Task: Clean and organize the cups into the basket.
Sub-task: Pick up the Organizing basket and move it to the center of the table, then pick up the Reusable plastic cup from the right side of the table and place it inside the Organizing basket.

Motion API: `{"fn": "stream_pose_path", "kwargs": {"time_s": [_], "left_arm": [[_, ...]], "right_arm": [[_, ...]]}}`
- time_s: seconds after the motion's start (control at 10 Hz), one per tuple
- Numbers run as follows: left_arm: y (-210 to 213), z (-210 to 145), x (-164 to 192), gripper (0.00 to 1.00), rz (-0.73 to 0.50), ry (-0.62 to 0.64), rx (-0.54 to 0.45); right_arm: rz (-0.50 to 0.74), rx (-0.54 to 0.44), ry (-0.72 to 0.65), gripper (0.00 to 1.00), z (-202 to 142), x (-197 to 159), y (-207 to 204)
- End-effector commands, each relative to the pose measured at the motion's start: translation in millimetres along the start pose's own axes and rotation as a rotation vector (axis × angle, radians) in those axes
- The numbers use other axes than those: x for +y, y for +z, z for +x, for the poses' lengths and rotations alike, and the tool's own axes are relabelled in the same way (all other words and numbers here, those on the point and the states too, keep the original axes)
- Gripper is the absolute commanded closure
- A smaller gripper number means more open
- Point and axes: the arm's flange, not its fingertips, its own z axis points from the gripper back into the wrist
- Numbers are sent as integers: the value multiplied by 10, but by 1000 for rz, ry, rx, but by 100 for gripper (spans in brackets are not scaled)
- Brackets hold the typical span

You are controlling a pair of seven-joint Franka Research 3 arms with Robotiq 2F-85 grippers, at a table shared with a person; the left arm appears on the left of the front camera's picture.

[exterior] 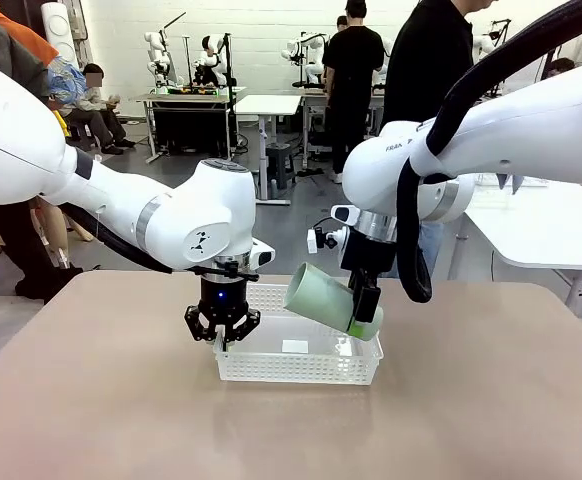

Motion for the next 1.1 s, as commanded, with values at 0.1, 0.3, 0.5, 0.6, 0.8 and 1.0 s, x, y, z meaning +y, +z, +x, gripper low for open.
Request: {"fn": "stream_pose_path", "kwargs": {"time_s": [0.1,0.3,0.5,0.6,0.8,1.0], "left_arm": [[-1,-18,-2,100,2,-3,5],[-1,-18,-2,100,2,-3,5],[-1,-18,-2,100,2,-3,5],[-1,-18,-2,100,2,-3,5],[-1,-18,-2,100,2,-3,5],[-1,-18,-2,100,2,-3,5]], "right_arm": [[34,-21,-2,21,-57,-94,-153],[68,4,-6,21,-36,-173,-307],[84,40,10,21,2,-214,-432],[103,58,14,21,6,-256,-509],[129,76,15,21,23,-313,-614],[144,86,20,21,40,-331,-659]]}}
